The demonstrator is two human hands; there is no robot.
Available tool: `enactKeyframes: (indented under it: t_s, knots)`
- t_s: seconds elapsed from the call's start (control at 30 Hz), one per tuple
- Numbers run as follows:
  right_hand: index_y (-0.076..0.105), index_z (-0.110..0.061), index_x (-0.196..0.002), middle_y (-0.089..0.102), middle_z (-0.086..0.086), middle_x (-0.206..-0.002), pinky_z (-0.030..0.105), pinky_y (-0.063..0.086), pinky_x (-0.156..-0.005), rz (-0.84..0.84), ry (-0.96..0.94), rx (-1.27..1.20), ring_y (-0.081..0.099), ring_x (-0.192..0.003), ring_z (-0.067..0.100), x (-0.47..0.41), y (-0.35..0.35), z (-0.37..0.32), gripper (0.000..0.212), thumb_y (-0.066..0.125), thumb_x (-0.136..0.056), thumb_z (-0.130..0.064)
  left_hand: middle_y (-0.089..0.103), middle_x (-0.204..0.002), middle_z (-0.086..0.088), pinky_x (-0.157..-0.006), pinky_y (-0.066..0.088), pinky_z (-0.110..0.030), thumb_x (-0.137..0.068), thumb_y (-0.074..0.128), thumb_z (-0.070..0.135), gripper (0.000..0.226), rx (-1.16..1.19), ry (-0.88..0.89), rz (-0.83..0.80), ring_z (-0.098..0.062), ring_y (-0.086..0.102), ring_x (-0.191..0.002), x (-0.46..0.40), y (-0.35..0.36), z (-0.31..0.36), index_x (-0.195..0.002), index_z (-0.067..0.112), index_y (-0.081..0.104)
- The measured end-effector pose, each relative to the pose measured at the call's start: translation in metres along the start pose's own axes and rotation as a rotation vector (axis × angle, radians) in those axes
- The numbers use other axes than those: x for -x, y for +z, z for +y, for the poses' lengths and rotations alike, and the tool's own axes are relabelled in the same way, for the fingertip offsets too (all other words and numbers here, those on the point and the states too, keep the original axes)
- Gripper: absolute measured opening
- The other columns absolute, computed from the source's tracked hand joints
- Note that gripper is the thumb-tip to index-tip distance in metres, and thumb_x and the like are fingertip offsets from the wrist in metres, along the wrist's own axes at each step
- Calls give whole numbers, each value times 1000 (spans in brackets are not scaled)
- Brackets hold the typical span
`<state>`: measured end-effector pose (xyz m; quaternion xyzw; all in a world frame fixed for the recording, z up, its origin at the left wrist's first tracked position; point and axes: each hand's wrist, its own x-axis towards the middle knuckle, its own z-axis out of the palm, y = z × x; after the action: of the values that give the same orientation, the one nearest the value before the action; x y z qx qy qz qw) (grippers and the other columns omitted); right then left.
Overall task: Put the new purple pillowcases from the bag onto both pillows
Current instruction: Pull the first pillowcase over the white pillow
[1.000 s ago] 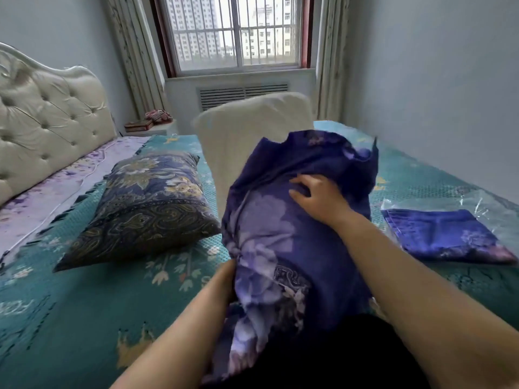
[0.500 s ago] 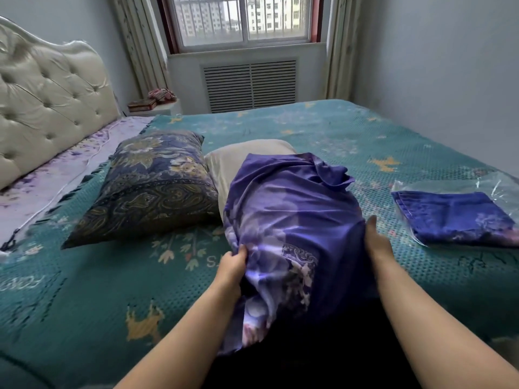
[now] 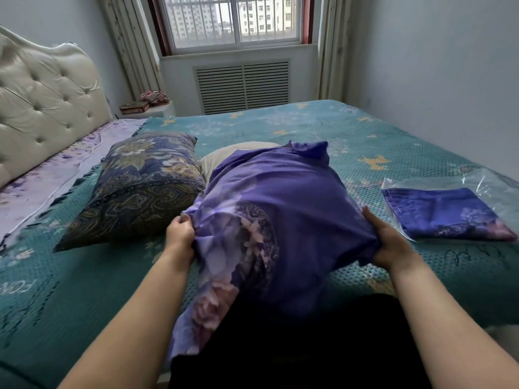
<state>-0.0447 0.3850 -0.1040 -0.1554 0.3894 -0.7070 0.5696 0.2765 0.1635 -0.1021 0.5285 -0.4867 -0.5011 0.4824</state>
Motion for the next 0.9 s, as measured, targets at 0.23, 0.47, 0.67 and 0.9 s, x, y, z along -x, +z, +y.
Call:
enactKeyframes:
  t_s: [0.23, 0.47, 0.67, 0.9]
  knots:
    - [61, -8, -60, 57, 3, -49, 26, 39, -53, 517, -77, 1296, 54, -56, 17, -13, -31, 20, 27, 70, -84, -19, 67, -110, -15, -78, 43, -32, -94, 47, 36, 26, -1069, 78, -167, -34, 61, -102, 1, -30, -47, -110, 21, 61]
    - [56, -5, -126, 62, 14, -121, 34, 44, -94, 447, -379, 1283, 58, -111, 28, -44, 19, -19, 40, 61, -88, -18, 59, -117, -19, -96, 43, -41, -91, 56, 23, 31, -759, 468, -10, -37, 54, -109, -15, 5, 2, -117, 7, 59]
    - [34, -6, -140, 53, 16, -130, 28, 38, -87, 370, -281, 1331, 52, -118, 30, -85, 62, -34, 72, 72, -81, -24, 56, -126, -13, -94, 47, -38, -93, 53, 42, 51, -799, 485, -314, -27, 59, -107, -46, 76, 56, -131, 8, 51]
    - [66, 4, -92, 66, 23, -91, 28, 29, -61, 421, -495, 1205, 51, -80, 18, -138, 79, -54, 19, 57, -84, -12, 56, -90, -7, -35, 46, -16, -89, 61, 41, 37, -180, -283, -350, -16, 55, -60, -96, 114, 75, -107, 12, 46]
